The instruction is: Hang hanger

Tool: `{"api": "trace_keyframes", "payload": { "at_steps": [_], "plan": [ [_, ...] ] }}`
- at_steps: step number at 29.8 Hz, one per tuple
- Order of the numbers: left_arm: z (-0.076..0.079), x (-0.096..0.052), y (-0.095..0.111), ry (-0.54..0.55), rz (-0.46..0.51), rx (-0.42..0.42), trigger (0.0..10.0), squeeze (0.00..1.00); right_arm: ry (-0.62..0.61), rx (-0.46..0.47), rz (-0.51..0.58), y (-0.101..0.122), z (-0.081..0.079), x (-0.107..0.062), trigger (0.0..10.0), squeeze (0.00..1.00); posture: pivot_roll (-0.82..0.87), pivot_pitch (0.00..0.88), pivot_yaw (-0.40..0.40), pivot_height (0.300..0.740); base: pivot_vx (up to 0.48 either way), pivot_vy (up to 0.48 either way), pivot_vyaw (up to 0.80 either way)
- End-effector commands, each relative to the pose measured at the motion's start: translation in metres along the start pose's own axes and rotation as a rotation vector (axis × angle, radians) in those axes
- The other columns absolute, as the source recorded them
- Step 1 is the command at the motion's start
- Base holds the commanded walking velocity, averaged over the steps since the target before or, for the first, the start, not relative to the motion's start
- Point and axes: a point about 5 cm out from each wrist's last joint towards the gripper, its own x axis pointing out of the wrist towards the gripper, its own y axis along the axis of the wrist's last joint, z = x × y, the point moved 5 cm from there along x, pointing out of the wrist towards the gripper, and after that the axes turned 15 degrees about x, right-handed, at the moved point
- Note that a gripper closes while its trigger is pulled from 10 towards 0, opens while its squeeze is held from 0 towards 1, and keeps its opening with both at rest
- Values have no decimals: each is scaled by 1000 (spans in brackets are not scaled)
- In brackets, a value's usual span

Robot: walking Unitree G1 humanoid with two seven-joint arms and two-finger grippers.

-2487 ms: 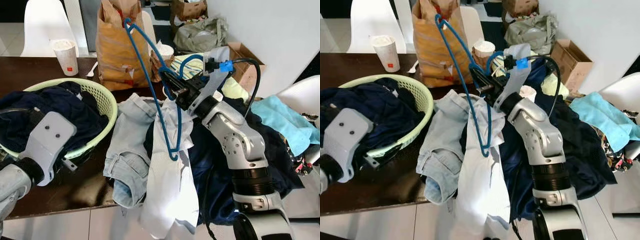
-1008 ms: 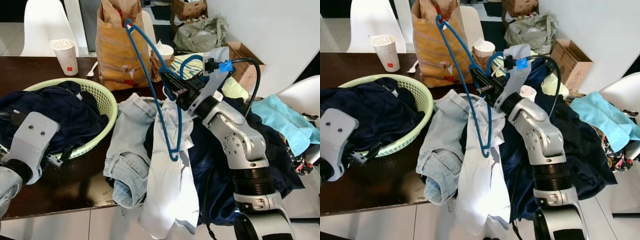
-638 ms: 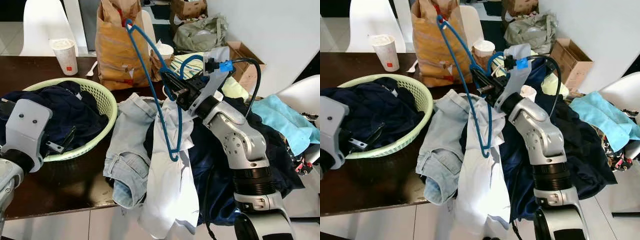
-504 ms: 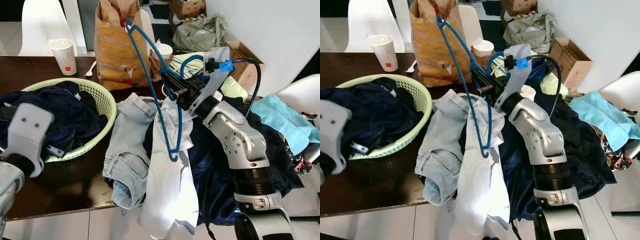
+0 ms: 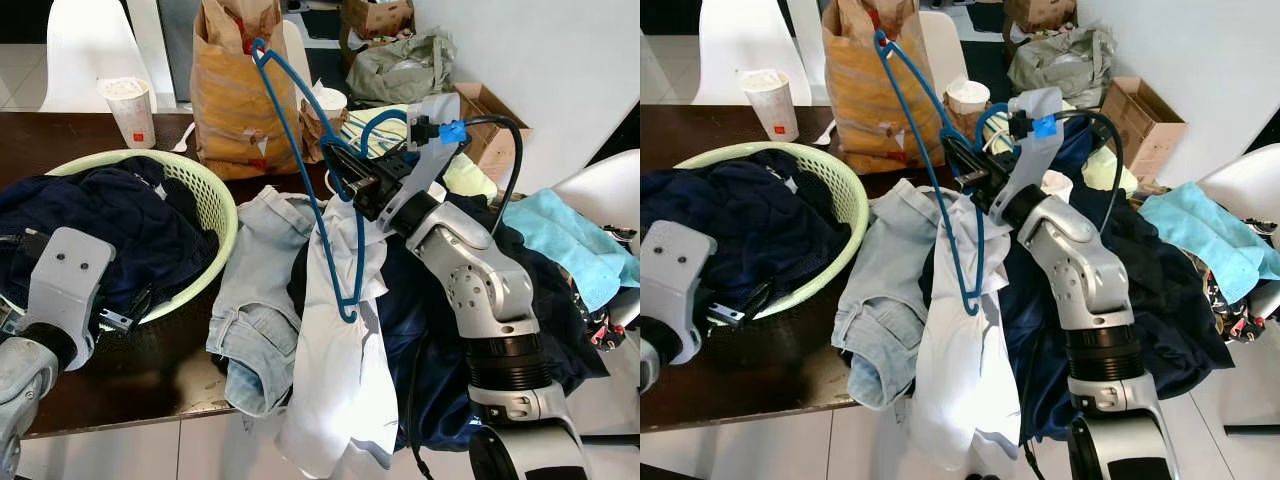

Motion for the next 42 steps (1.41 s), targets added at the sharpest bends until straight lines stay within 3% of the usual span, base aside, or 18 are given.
{"api": "trace_keyframes", "payload": {
  "at_steps": [1,2,14,19,22,25,26,27,28,29,30,31,32,35,36,39,40,42],
  "plan": [
    [16,1,-18,-55,-74,-35,5176,0,-9,-17,-10,1,2,-2,10000,0,9,173,-93,740,0,0,0],
    [16,1,-19,-56,-80,-39,0,0,-9,-17,-10,1,2,-2,10000,0,9,172,-94,740,0,0,0],
    [16,1,-22,-45,-96,-48,0,0,-11,-17,-9,1,2,-2,10000,0,11,174,-95,740,0,0,0],
    [5,1,-21,11,-97,-46,0,0,-13,-16,-9,1,3,-2,10000,0,13,176,-95,740,0,0,0],
    [-10,1,-14,79,-75,-35,0,0,-14,-16,-9,1,3,-2,10000,0,14,176,-96,740,0,0,0],
    [-10,1,-14,79,-75,-35,0,0,-14,-16,-9,1,3,-2,10000,0,14,176,-96,740,0,0,0],
    [-24,0,-6,146,-52,-40,0,0,-14,-17,-9,1,3,-2,10000,0,16,174,-98,740,0,0,0],
    [-24,0,-6,146,-52,-40,0,0,-14,-17,-9,1,3,-2,10000,0,16,174,-98,740,0,0,0],
    [-56,-5,14,295,3,-15,0,0,-13,-16,-8,1,3,-1,10000,0,23,167,-99,740,0,0,0],
    [-56,-5,14,295,3,-15,0,0,-13,-16,-8,1,3,-1,10000,0,23,167,-99,740,0,0,0],
    [-93,-15,42,445,84,34,0,0,-10,-13,-5,0,3,0,10000,0,30,161,-100,740,0,0,0],
    [-93,-15,42,445,84,34,0,0,-10,-13,-5,0,3,0,10000,0,30,161,-100,740,0,0,0],
    [-129,-31,76,575,187,81,0,0,-6,-8,0,-1,2,2,10000,0,60,150,-101,740,0,0,0],
    [-179,-68,129,742,341,171,0,0,8,7,11,-3,-1,8,10000,0,87,140,-99,740,0,0,0],
    [-190,-78,139,782,362,197,0,0,13,13,15,-4,-3,10,10000,0,90,140,-97,740,0,0,0],
    [-190,-78,139,782,362,197,0,0,13,13,15,-4,-3,10,10000,0,90,140,-97,740,0,0,0],
    [-201,-91,149,829,381,226,0,0,18,19,19,-4,-4,11,10000,0,98,136,-97,740,0,0,0],
    [-201,-91,149,829,381,226,0,0,18,19,19,-4,-4,11,10000,0,98,136,-97,740,0,0,0]
  ]
}}
